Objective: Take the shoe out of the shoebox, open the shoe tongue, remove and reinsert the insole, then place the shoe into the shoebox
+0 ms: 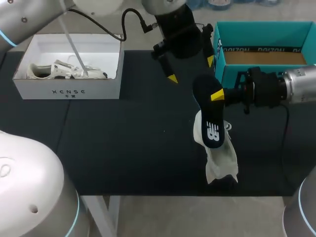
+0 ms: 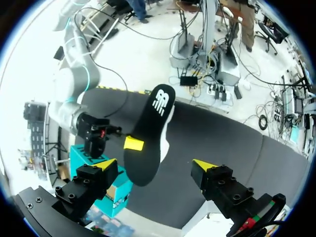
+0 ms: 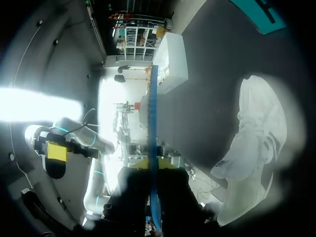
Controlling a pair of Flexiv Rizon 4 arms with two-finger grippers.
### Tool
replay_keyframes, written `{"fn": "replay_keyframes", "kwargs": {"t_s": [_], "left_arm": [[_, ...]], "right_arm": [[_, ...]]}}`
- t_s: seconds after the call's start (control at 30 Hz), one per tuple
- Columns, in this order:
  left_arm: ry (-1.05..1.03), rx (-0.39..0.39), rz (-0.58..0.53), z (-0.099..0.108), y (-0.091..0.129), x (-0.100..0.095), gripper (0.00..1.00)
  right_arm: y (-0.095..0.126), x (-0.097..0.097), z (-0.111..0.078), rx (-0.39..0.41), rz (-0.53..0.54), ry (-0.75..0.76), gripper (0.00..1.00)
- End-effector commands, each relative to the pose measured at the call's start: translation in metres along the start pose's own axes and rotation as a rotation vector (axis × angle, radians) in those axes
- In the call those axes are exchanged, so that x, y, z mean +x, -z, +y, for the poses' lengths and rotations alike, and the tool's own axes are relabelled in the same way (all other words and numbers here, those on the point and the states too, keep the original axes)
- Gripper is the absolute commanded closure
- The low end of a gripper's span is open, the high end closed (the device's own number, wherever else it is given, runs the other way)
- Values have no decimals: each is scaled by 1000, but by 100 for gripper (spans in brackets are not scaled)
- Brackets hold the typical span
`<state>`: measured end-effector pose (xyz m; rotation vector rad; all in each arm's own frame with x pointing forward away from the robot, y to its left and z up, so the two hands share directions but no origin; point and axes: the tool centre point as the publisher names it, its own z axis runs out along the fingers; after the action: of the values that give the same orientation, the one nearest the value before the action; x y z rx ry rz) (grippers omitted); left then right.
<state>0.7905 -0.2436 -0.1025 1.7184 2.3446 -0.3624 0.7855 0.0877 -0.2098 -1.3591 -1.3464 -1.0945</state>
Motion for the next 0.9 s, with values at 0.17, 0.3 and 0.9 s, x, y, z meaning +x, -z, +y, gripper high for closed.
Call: {"fn": "replay_keyframes", "kwargs": {"t_s": [0.17, 0.3, 0.9], "left_arm": [[111, -127, 29, -5, 0, -10, 0], [111, -127, 29, -5, 0, -10, 0], [111, -127, 29, -5, 0, -10, 0]], "right_arm": [[0, 0, 0, -2, -1, -1, 100], [0, 0, 0, -2, -1, -1, 100], [0, 0, 0, -2, -1, -1, 100]]}}
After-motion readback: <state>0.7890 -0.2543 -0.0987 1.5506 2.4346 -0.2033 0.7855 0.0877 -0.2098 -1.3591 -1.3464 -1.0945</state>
